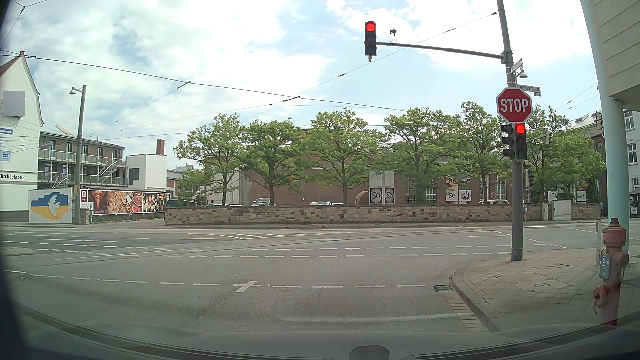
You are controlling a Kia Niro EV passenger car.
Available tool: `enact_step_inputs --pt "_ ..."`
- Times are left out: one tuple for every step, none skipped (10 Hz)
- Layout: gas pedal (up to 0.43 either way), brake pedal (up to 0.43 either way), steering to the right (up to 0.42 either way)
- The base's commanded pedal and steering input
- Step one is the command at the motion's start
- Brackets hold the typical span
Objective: Follow the waypoints while adhering to traffic rules and regulations
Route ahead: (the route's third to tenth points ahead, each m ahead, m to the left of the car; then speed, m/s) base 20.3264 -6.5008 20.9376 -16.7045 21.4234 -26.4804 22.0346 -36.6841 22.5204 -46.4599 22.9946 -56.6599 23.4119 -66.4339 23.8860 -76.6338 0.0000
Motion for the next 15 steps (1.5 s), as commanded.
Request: enact_step_inputs --pt "0.0 0.323 0.036" --pt "0.0 0.323 0.036" --pt "0.0 0.323 0.036" --pt "0.0 0.323 0.036" --pt "0.0 0.323 0.036" --pt "0.0 0.323 0.036" --pt "0.0 0.317 0.036" --pt "0.0 0.323 0.036" --pt "0.0 0.323 0.036" --pt "0.0 0.323 0.036" --pt "0.0 0.323 0.036" --pt "0.0 0.323 0.036" --pt "0.0 0.323 0.036" --pt "0.0 0.323 0.036" --pt "0.0 0.323 0.036"
